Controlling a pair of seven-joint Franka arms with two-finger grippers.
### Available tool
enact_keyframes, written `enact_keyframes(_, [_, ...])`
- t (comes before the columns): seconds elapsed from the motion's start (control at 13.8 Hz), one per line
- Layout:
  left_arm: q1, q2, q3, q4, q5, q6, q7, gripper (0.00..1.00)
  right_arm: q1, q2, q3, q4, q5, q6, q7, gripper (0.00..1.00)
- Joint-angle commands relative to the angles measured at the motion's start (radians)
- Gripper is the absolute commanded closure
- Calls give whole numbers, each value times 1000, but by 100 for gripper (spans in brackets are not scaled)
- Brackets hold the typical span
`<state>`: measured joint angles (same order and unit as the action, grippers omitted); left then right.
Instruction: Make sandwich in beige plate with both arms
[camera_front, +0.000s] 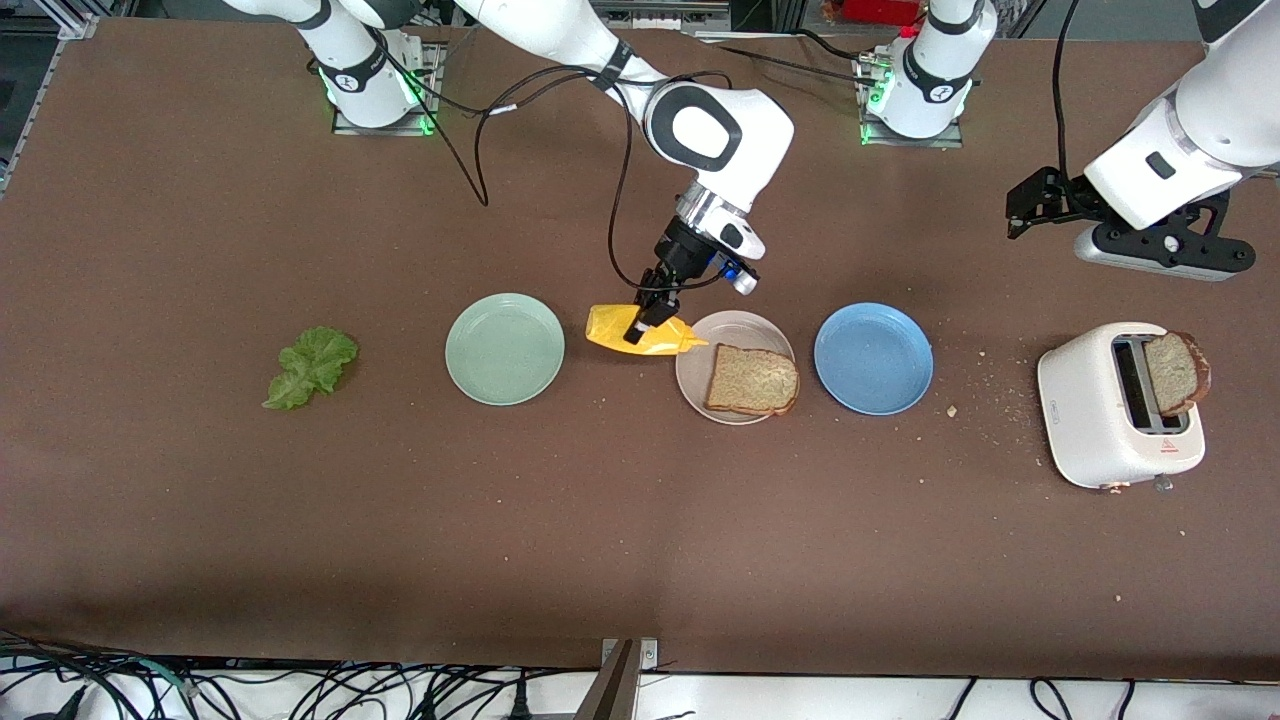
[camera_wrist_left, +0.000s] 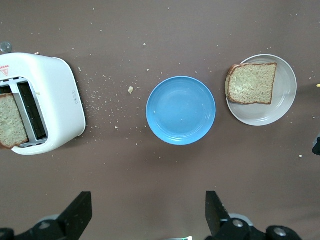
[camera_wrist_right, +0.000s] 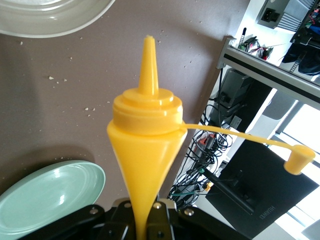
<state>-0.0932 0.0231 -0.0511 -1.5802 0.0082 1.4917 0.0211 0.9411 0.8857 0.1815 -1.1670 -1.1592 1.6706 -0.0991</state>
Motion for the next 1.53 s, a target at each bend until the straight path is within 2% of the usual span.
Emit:
enact_keyframes(0.0, [-7, 8, 8, 20, -16, -11, 2, 0, 31, 39, -14, 59, -74, -29, -33, 100])
enact_keyframes(0.22, [-7, 8, 8, 20, -16, -11, 2, 0, 50, 73, -13, 78, -193, -12, -33, 100])
enact_keyframes(0.87, [-7, 8, 8, 20, -16, -11, 2, 0, 53, 110, -16, 110, -203, 37, -31, 100])
enact_keyframes(1.24, [-7, 8, 8, 20, -16, -11, 2, 0, 85, 154, -14, 110, -336, -14, -41, 100])
enact_keyframes(1.45, [-7, 8, 8, 19, -16, -11, 2, 0, 85, 156, -11, 110, -339, -9, -41, 100])
